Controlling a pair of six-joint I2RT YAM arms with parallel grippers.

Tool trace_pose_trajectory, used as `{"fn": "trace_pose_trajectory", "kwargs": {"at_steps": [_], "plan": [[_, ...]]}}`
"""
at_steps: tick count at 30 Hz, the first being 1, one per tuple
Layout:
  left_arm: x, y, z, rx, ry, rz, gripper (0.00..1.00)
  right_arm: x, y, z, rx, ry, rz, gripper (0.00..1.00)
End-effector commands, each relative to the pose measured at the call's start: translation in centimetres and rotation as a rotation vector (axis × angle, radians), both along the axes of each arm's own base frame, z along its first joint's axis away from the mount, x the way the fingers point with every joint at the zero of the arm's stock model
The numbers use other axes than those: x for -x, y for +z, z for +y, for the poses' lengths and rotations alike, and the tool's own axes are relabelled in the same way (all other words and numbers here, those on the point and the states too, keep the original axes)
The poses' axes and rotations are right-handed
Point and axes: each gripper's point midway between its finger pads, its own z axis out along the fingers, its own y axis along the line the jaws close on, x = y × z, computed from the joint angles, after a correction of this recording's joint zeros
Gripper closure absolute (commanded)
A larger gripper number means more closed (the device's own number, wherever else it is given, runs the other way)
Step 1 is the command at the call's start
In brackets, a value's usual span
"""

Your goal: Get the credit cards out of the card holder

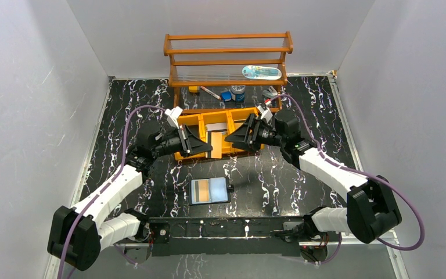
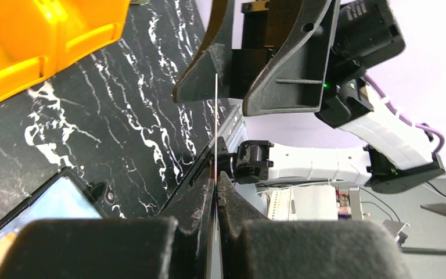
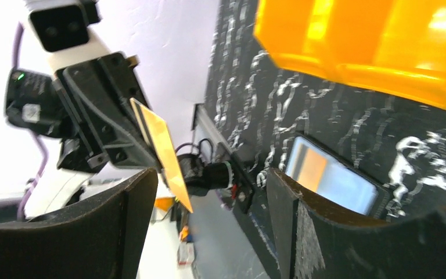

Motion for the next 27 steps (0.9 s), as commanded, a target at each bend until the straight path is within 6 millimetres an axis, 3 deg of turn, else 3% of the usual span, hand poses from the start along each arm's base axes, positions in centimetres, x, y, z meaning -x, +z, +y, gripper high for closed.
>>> {"fn": "trace_pose_trajectory", "kwargs": {"at_steps": [1,10,16,24,27], "plan": [[0.6,3.3,-0.6,0.092,-0.084,-0.103,1.0,1.5,6.1,1.6,-0.197,0.171,-0.143,0.24],[0.4,4.0,-1.3,0.183,-0.122,-0.083,1.0,2.4,6.3,2.0,-0.252,0.253,-0.125,0.48],[0.2,3.8,-1.6,0.207,-0.146,-0.048,1.0,2.5,6.3,2.1,-0.269,0.272,-0.136,0.67],[0.1,3.2,-1.4,0.222,-0.128,-0.029,1.0,2.8,5.7,2.3,-0.301,0.304,-0.114,0.82],[-0.1,2.9,-1.3,0.219,-0.117,-0.016,1.0,2.7,5.8,2.4,-0.31,0.306,-0.123,0.94]]}}
